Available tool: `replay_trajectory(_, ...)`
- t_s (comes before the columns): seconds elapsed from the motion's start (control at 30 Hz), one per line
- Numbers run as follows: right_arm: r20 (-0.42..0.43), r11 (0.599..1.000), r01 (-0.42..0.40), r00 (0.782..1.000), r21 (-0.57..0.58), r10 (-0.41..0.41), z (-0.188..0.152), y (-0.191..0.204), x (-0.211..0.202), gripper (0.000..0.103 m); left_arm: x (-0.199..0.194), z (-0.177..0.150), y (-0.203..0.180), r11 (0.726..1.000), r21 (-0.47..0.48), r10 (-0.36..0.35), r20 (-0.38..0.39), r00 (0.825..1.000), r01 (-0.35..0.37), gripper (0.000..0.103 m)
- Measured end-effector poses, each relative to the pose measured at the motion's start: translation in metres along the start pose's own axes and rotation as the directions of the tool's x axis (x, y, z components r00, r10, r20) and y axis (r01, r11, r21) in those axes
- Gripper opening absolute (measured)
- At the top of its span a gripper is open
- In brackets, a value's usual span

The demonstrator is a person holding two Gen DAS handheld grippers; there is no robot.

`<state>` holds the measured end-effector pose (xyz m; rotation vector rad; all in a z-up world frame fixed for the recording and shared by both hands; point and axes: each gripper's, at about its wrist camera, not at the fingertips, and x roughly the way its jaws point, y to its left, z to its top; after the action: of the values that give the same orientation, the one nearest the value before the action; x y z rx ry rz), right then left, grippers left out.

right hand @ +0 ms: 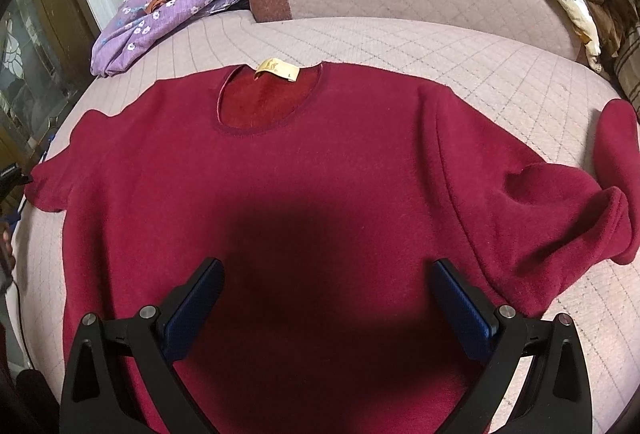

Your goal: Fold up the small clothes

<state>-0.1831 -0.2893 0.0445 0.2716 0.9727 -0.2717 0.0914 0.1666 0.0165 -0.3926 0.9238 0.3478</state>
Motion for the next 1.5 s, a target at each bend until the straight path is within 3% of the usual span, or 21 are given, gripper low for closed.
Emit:
replay_trajectory(0.07, 0.000, 1.000, 0.010, 1.000, -0.013, -0.010, 0.000, 0.002, 0.002, 0.103, 0.007, 0.006, -0.008, 0.999, 0.048, 0.009, 0.026, 1.000, -0.010, 0.054)
replay_trajectory(0.1, 0.000, 1.000, 0.013, 1.000, -0.018, -0.013, 0.000, 0.002, 0.002, 0.103, 0.010, 0.007, -0.011, 0.997, 0.069, 0.018, 0.025, 1.000, -0.020, 0.050)
replay_trajectory(0.17, 0.000, 1.000, 0.014, 1.000, -0.021, -0.014, 0.000, 0.003, 0.002, 0.103, 0.012, 0.012, -0.011, 0.997, 0.073, -0.001, 0.038, 0.999, -0.002, 0.007)
replay_trajectory(0.23, 0.002, 1.000, 0.004, 1.000, -0.013, -0.004, 0.002, 0.001, 0.002, 0.103, 0.010, 0.015, -0.010, 0.996, 0.059, -0.062, 0.001, 0.998, 0.061, 0.007)
replay_trajectory(0.33, 0.015, 1.000, -0.019, 1.000, 0.018, 0.019, 0.004, -0.003, -0.001, 0.103, -0.025, 0.009, -0.019, 0.986, 0.091, -0.142, 0.042, 0.989, 0.138, 0.006)
replay_trajectory(0.47, 0.028, 0.999, -0.025, 0.999, 0.036, 0.024, 0.007, -0.007, -0.005, 0.103, -0.086, -0.016, -0.055, 0.939, 0.213, -0.290, 0.074, 0.954, 0.269, 0.006)
replay_trajectory(0.6, 0.041, 0.998, -0.038, 0.998, 0.045, 0.036, 0.009, -0.007, -0.013, 0.103, -0.140, -0.064, -0.114, 0.842, 0.361, -0.441, 0.035, 0.897, 0.401, 0.006)
replay_trajectory(0.7, 0.065, 0.998, -0.041, 0.997, 0.050, 0.037, 0.013, -0.011, -0.023, 0.103, -0.163, -0.105, -0.159, 0.758, 0.436, -0.519, -0.047, 0.853, 0.485, 0.006)
replay_trajectory(0.8, 0.090, 0.998, -0.037, 0.995, 0.060, 0.031, 0.016, -0.018, -0.033, 0.103, -0.167, -0.149, -0.204, 0.695, 0.472, -0.548, -0.142, 0.825, 0.543, 0.006)
replay_trajectory(0.93, 0.099, 0.995, -0.019, 0.995, 0.096, 0.010, 0.021, -0.035, -0.034, 0.103, -0.156, -0.208, -0.247, 0.640, 0.490, -0.536, -0.268, 0.801, 0.592, 0.006)
replay_trajectory(1.0, 0.092, 0.992, -0.021, 0.996, 0.124, 0.010, 0.022, -0.045, -0.032, 0.103, -0.144, -0.238, -0.266, 0.607, 0.519, -0.487, -0.354, 0.798, 0.602, 0.007)
replay_trajectory(1.1, 0.090, 0.987, -0.050, 0.995, 0.155, 0.037, 0.023, -0.057, -0.032, 0.103, -0.130, -0.265, -0.272, 0.599, 0.548, -0.368, -0.460, 0.808, 0.584, 0.026)
replay_trajectory(1.17, 0.090, 0.986, -0.062, 0.995, 0.156, 0.048, 0.025, -0.058, -0.032, 0.103, -0.140, -0.259, -0.259, 0.587, 0.544, -0.391, -0.457, 0.799, 0.599, 0.035)
replay_trajectory(1.2, 0.092, 0.986, -0.066, 0.994, 0.154, 0.052, 0.025, -0.058, -0.032, 0.103, -0.151, -0.251, -0.249, 0.587, 0.549, -0.403, -0.438, 0.803, 0.594, 0.040)
replay_trajectory(1.27, 0.096, 0.985, -0.084, 0.993, 0.148, 0.070, 0.025, -0.056, -0.032, 0.103, -0.171, -0.236, -0.228, 0.580, 0.562, -0.445, -0.387, 0.808, 0.589, 0.066)
replay_trajectory(1.33, 0.096, 0.985, -0.104, 0.991, 0.140, 0.091, 0.024, -0.053, -0.030, 0.103, -0.191, -0.216, -0.202, 0.596, 0.593, -0.490, -0.265, 0.831, 0.541, 0.081)
replay_trajectory(1.4, 0.096, 0.983, -0.120, 0.990, 0.137, 0.108, 0.025, -0.050, -0.025, 0.103, -0.199, -0.199, -0.179, 0.650, 0.620, -0.481, -0.114, 0.869, 0.441, 0.082)
replay_trajectory(1.5, 0.086, 0.977, -0.169, 0.984, 0.134, 0.158, 0.027, -0.042, -0.013, 0.103, -0.191, -0.184, -0.156, 0.716, 0.617, -0.434, 0.028, 0.901, 0.326, 0.082)
